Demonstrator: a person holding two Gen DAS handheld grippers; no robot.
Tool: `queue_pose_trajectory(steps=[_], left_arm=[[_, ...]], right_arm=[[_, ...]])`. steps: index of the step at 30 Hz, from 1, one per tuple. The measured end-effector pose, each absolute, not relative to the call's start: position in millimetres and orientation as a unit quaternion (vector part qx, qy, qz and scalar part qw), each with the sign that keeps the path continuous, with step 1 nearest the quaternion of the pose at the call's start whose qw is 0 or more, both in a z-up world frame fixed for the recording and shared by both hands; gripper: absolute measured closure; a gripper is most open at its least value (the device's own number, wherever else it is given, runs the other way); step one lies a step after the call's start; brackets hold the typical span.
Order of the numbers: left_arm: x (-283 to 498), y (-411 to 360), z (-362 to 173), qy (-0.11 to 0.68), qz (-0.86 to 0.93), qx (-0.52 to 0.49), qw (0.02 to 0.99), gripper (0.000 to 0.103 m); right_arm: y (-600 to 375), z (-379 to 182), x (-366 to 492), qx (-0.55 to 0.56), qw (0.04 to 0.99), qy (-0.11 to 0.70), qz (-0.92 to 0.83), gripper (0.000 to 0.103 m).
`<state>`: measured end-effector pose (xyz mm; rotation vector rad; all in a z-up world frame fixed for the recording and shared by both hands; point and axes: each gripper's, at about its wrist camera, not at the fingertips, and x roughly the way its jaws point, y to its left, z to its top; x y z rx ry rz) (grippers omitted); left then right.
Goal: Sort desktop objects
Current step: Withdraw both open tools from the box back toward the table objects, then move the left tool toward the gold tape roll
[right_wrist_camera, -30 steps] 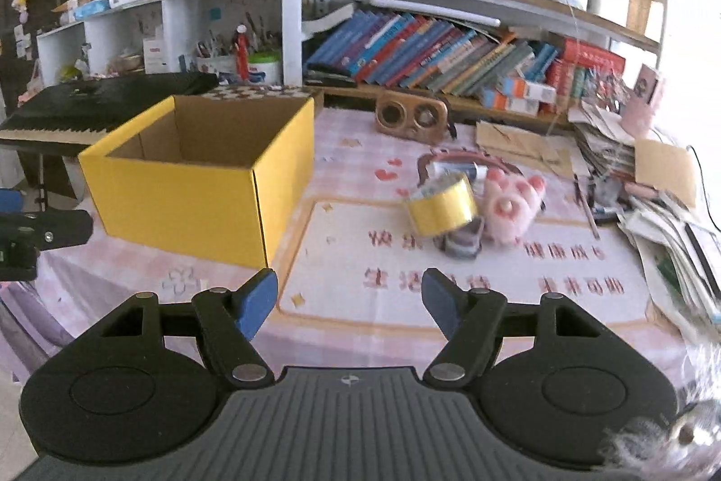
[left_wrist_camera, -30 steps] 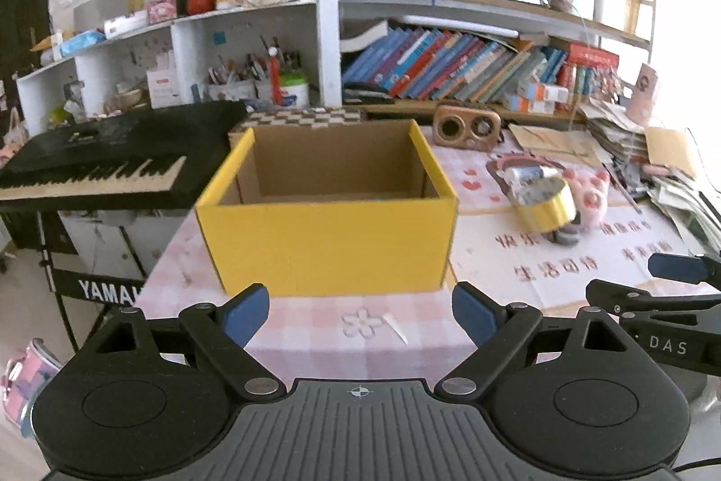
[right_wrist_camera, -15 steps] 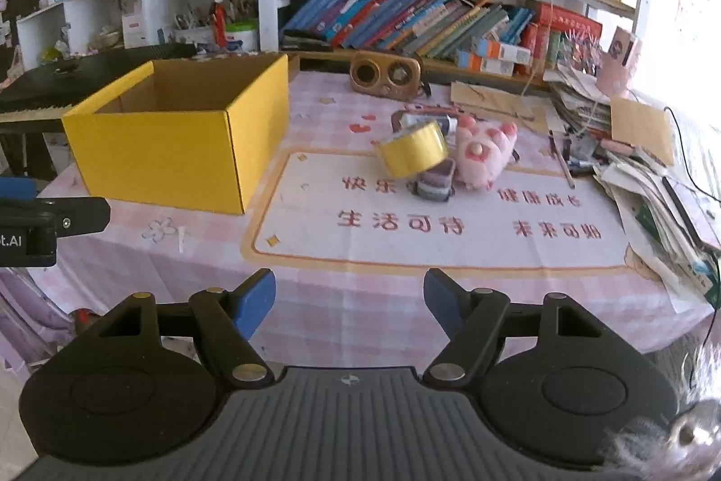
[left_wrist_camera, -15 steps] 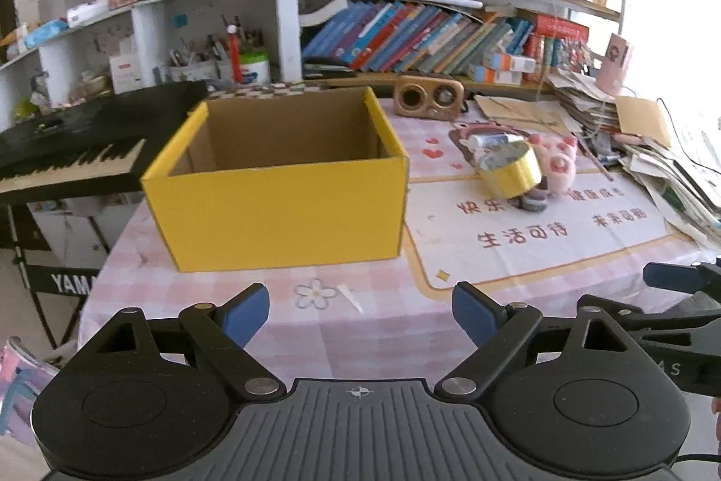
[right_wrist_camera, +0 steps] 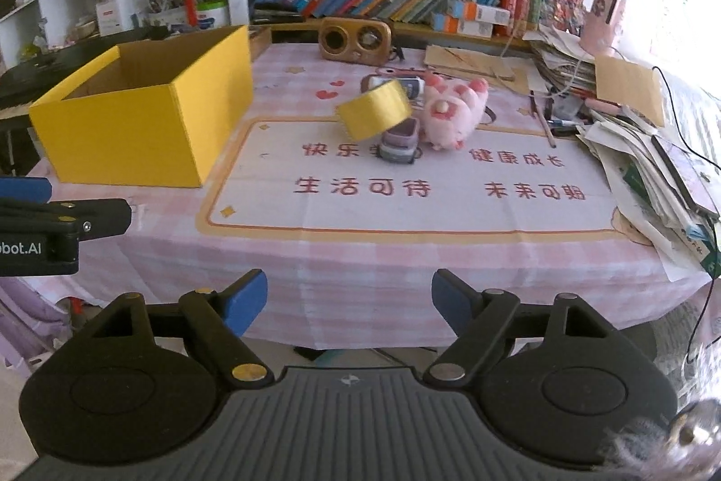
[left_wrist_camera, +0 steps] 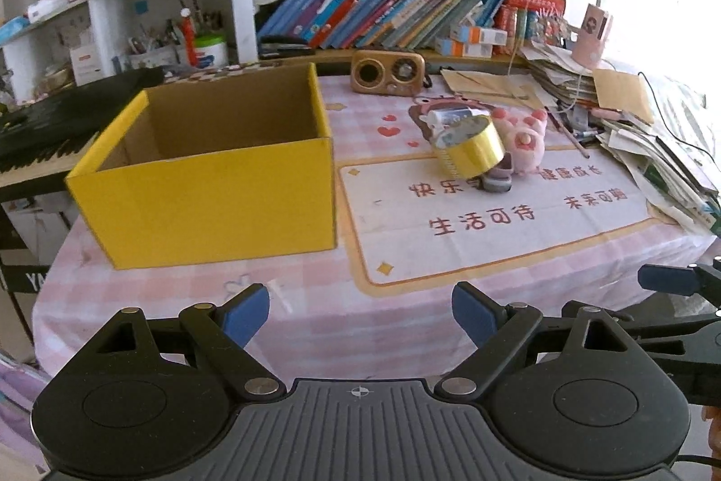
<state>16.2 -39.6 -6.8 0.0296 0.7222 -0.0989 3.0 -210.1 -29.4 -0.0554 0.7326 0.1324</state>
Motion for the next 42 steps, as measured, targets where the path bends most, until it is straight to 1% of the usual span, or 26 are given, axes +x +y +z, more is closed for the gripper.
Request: queue_pose_trajectory(steps=[25, 33, 34, 36, 42], left_arm=[[114, -132, -24, 0.381, -0.071, 0.013, 0.922, 0.012], [147, -149, -23, 0.387, -0.076, -0.014, 0.919, 0.012], [151, -150, -23, 0.387, -0.075, -0.019, 0.919, 0.012], [161, -153, -23, 0.391, -0.073, -0.025, 0.917, 0.003], [192, -158, -23, 0.384, -0.059, -0.039, 0.921, 0.002]], right_arm=[[-305, -41, 98, -0.02, 0.92, 0.388, 0.053, 0.022], [-328, -41, 132, -0.015, 0.919, 0.387, 0.069, 0.021], [-331, -42, 136, -0.014, 0.919, 0.388, 0.071, 0.02], [-336, -43, 145, -0.011, 0.918, 0.389, 0.075, 0.019], [-352, -42, 172, 0.002, 0.919, 0.387, 0.078, 0.018]])
